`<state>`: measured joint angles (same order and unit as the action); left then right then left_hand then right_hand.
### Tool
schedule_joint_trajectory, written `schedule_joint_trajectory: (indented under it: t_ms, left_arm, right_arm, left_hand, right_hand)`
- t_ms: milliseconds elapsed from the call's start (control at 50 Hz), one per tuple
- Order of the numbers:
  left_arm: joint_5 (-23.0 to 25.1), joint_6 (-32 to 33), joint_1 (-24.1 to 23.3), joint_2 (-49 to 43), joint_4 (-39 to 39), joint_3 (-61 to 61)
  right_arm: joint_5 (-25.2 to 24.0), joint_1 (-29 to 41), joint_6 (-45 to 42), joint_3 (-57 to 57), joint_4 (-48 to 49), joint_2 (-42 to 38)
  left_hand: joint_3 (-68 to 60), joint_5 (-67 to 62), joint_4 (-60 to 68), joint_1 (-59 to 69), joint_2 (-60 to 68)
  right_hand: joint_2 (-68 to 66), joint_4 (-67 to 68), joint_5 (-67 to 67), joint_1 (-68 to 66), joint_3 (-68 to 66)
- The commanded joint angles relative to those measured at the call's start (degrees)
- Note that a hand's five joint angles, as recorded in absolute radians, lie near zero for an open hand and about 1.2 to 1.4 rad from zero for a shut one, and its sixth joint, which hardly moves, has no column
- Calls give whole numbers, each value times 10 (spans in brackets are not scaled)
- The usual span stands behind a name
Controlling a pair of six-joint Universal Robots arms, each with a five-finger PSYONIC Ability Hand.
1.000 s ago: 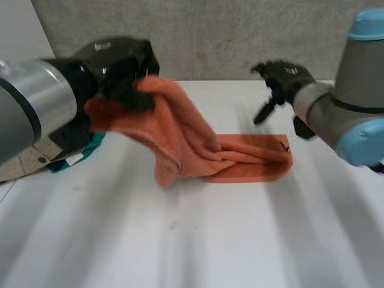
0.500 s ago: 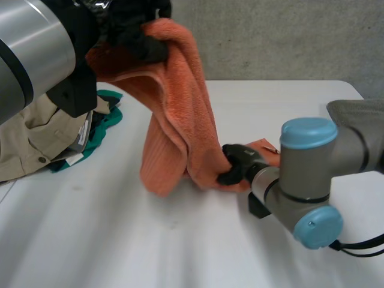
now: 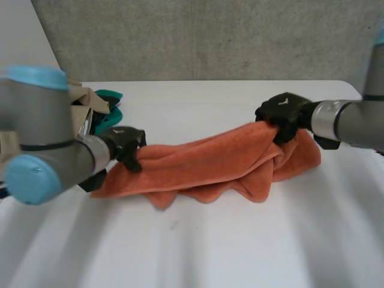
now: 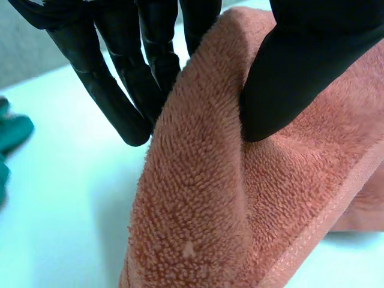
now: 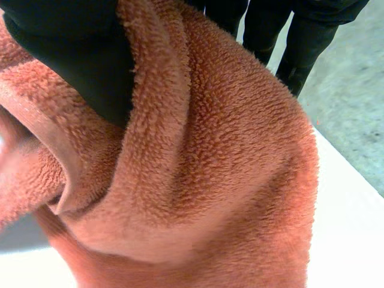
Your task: Fold the laundry.
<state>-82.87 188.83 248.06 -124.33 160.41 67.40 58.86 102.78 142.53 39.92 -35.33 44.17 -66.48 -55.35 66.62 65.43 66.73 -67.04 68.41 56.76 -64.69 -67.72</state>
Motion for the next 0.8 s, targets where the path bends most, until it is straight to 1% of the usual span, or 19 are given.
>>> schedule_joint_trajectory:
  t_ms: [20, 40, 60, 120, 140, 160, 200, 220, 280, 300, 400, 440, 500, 520, 580, 600, 680, 740, 800]
  left_arm:
    - [-9, -25, -14, -86, -3, -90]
    - [-6, -25, -14, -89, -3, -96]
    - [-3, -25, -14, -92, -3, -105]
    - [-4, -25, -14, -87, -4, -111]
    - [-5, -24, -13, -77, -3, -110]
    - [-5, -24, -13, -71, -3, -108]
    - [-6, -22, -10, -56, -2, -101]
    - [-10, -20, -5, -37, 2, -89]
    - [-12, -15, 8, -3, 8, -57]
    - [-11, -8, 18, 25, 14, -31]
    - [-10, 27, 50, 101, 46, 58]
    - [-9, 51, 71, 121, 57, 96]
    - [-3, 76, 91, 128, 66, 126]
    - [6, 93, 102, 127, 68, 138]
    - [25, 111, 118, 117, 66, 149]
    - [39, 121, 126, 105, 63, 150]
    - [69, 133, 140, 70, 47, 139]
    - [77, 135, 139, 47, 42, 125]
    - [74, 133, 134, 13, 41, 98]
  right_arm:
    - [19, 23, -146, -70, 46, -116]
    - [20, 25, -151, -70, 58, -119]
    - [23, 30, -147, -68, 83, -123]
    - [39, 38, -115, -56, 122, -115]
    - [56, 40, -79, -43, 146, -100]
    - [65, 41, -56, -35, 155, -90]
    - [87, 42, -9, -13, 171, -64]
    - [106, 40, 39, 14, 188, -34]
    - [135, 37, 103, 60, 205, 13]
    - [155, 32, 141, 94, 210, 46]
    - [187, 17, 200, 181, 211, 131]
    - [191, 8, 199, 218, 198, 161]
    - [190, -1, 200, 247, 176, 180]
    - [187, -7, 201, 261, 159, 183]
    - [180, -13, 204, 282, 138, 183]
    - [173, -14, 203, 293, 127, 181]
    - [154, -14, 209, 320, 134, 164]
    - [145, -13, 217, 329, 165, 150]
    - [144, -8, 230, 336, 218, 132]
  left_hand:
    - [308, 297, -309, -297, -310]
    - [350, 339, -352, -340, -353]
    - [401, 389, -402, -390, -403]
    - [470, 459, -471, -459, -472]
    - [535, 524, -537, -525, -538]
    - [559, 548, -561, -549, -562]
    - [565, 554, -566, -554, -567]
    - [565, 554, -566, -554, -567]
    - [565, 554, -566, -554, -567]
    - [565, 554, -566, -554, -567]
    - [565, 554, -566, -554, -567]
    - [565, 554, -566, -554, -567]
    - [563, 552, -564, -552, -565]
    - [538, 526, -539, -527, -540]
    - [496, 484, -497, -485, -498]
    - [465, 454, -467, -455, -468]
    - [448, 437, -450, -438, -451]
    - [448, 437, -450, -438, -451]
    - [442, 430, -443, -431, -444]
  right_hand:
    - [32, -46, -29, 9, 39]
    - [214, -227, -211, 190, 220]
    - [570, -584, -568, 547, 577]
    - [570, -584, -568, 547, 577]
    - [570, -584, -568, 547, 577]
    - [570, -584, -568, 547, 577]
    - [570, -584, -568, 547, 577]
    - [570, -584, -568, 547, 577]
    - [570, -584, -568, 547, 577]
    - [570, -584, -568, 547, 577]
    - [570, -584, -568, 547, 577]
    - [570, -584, -568, 547, 577]
    - [570, -584, -568, 547, 577]
    - [529, -543, -526, 505, 536]
    - [453, -467, -450, 429, 460]
    - [396, -410, -393, 373, 403]
    - [276, -290, -273, 253, 283]
    - [286, -300, -283, 263, 293]
    - [341, -355, -339, 318, 348]
